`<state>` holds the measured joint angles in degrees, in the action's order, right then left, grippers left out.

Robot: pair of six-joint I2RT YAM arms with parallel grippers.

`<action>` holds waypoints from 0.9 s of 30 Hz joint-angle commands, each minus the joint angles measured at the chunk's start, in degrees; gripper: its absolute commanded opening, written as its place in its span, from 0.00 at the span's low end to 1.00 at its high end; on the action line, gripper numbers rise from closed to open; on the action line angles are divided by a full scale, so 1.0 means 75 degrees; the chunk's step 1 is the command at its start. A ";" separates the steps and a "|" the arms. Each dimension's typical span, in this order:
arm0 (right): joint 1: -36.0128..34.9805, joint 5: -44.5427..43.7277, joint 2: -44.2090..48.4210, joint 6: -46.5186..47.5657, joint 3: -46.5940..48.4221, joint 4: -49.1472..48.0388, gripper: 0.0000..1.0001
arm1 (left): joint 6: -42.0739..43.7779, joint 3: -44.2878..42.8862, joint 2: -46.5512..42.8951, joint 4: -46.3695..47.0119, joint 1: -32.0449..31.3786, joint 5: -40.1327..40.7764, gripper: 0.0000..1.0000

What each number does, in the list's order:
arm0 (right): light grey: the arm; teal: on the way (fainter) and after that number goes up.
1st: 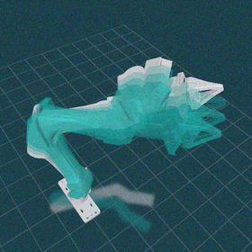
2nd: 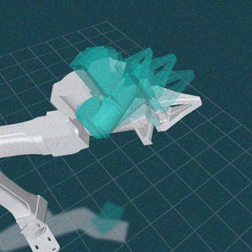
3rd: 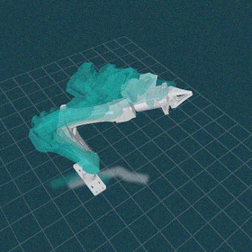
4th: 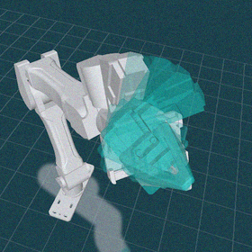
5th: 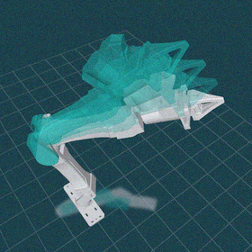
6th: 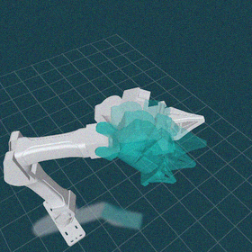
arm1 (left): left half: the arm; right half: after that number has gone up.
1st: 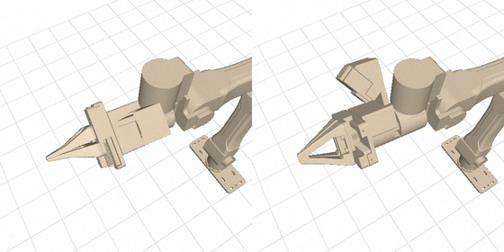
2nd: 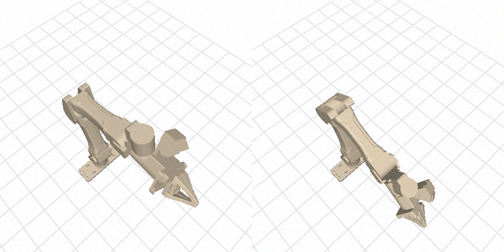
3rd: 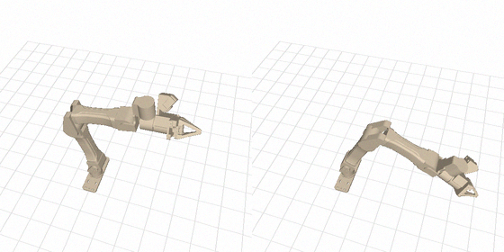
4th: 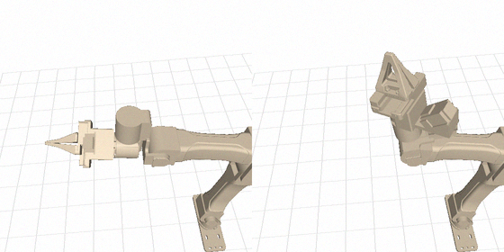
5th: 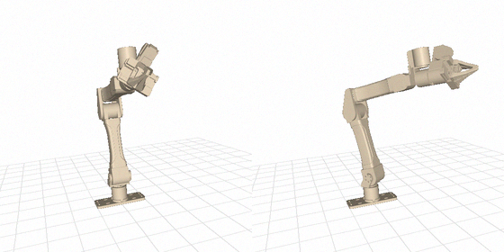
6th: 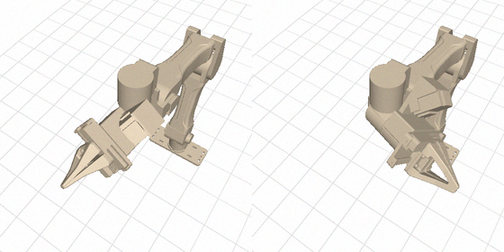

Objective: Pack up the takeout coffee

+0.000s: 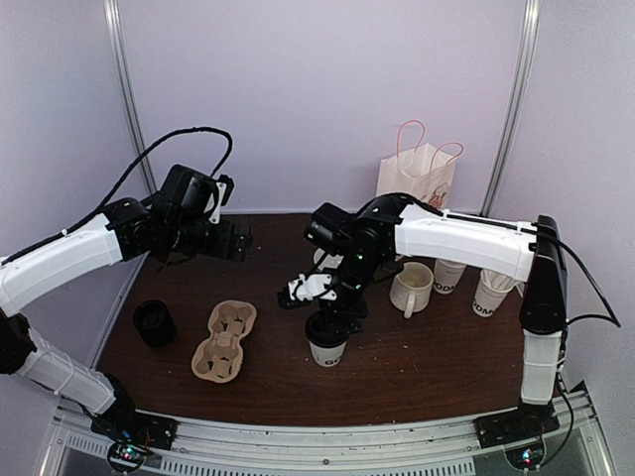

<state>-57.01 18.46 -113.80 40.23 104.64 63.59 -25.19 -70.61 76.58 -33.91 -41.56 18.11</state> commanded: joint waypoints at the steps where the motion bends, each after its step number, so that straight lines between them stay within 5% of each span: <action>1: -0.0106 -0.0231 0.0061 -0.0058 0.0013 -0.0047 0.85 | 0.0019 0.0051 0.0032 0.0431 0.0069 -0.0172 0.98; 27: -0.0168 -0.0251 -0.0328 -0.0215 0.0171 0.0123 0.83 | 0.0046 0.0086 0.0038 0.0440 0.0081 -0.0337 0.97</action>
<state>-57.91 16.21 -114.96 39.51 104.66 63.66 -25.19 -70.50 76.58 -33.04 -41.54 16.53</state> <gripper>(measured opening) 0.833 0.975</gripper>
